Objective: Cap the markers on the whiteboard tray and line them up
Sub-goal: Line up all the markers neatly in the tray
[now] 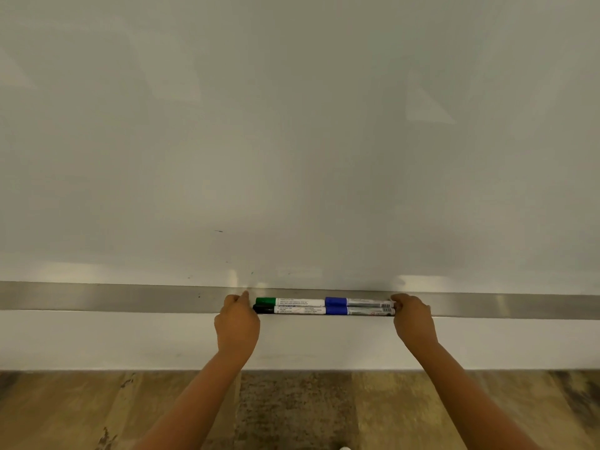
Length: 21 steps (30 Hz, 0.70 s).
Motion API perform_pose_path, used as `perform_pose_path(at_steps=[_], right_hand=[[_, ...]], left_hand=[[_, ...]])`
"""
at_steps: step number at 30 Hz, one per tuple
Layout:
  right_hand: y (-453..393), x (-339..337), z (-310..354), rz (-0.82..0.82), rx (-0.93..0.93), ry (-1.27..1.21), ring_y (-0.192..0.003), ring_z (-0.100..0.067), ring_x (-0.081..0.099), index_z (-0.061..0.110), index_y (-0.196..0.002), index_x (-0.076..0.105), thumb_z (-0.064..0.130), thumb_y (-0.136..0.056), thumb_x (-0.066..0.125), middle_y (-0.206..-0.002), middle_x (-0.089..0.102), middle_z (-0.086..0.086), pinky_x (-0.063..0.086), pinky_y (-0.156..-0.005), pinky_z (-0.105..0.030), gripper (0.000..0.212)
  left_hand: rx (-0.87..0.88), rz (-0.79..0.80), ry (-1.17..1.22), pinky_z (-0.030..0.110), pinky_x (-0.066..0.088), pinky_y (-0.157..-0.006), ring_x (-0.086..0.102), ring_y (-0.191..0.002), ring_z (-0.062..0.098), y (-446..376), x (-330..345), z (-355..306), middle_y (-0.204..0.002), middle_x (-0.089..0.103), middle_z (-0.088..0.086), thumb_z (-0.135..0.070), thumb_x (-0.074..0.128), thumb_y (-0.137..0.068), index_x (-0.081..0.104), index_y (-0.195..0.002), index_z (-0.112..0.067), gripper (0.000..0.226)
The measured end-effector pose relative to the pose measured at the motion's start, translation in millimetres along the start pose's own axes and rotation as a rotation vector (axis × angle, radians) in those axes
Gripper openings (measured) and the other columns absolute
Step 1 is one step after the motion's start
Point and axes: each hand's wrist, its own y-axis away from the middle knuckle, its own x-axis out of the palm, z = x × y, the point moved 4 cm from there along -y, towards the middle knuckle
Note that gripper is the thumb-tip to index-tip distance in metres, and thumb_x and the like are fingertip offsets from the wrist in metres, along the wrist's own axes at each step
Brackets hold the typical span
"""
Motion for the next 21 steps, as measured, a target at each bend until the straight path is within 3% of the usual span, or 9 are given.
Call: perform_pose_path(at_steps=[4, 11, 21], right_hand=[[0.7, -0.4, 0.5, 0.013, 0.02, 0.069, -0.106, -0.032, 0.059, 0.006, -0.117, 0.058, -0.002, -0.091, 0.04, -0.112, 0.066, -0.017, 0.012, -0.115, -0.052, 0.033], [4.1, 0.8, 3.7, 0.021, 0.024, 0.127, -0.106, -0.03, 0.06, 0.01, -0.121, 0.056, -0.004, -0.089, 0.041, -0.116, 0.065, -0.015, 0.01, -0.116, -0.05, 0.038], [7.6, 6.4, 0.4, -0.033, 0.028, 0.063, -0.096, -0.034, 0.063, 0.005, -0.12, 0.056, -0.008, -0.088, 0.039, -0.107, 0.067, -0.02, 0.008, -0.117, -0.047, 0.038]], left_hand=[[-0.026, 0.048, 0.155, 0.042, 0.045, -0.092, 0.056, -0.106, 0.036, -2.8, 4.5, -7.3, -0.126, 0.052, 0.021, -0.001, 0.035, -0.091, 0.049, -0.126, -0.004, 0.038], [-0.036, 0.025, 0.2, 0.041, 0.046, -0.09, 0.055, -0.104, 0.036, -1.3, 4.9, -6.5, -0.122, 0.054, 0.021, 0.002, 0.035, -0.09, 0.052, -0.123, -0.002, 0.037], [-0.021, 0.063, 0.209, 0.038, 0.044, -0.091, 0.054, -0.107, 0.037, -4.9, 5.6, -3.2, -0.123, 0.053, 0.023, 0.004, 0.035, -0.09, 0.051, -0.123, -0.001, 0.038]])
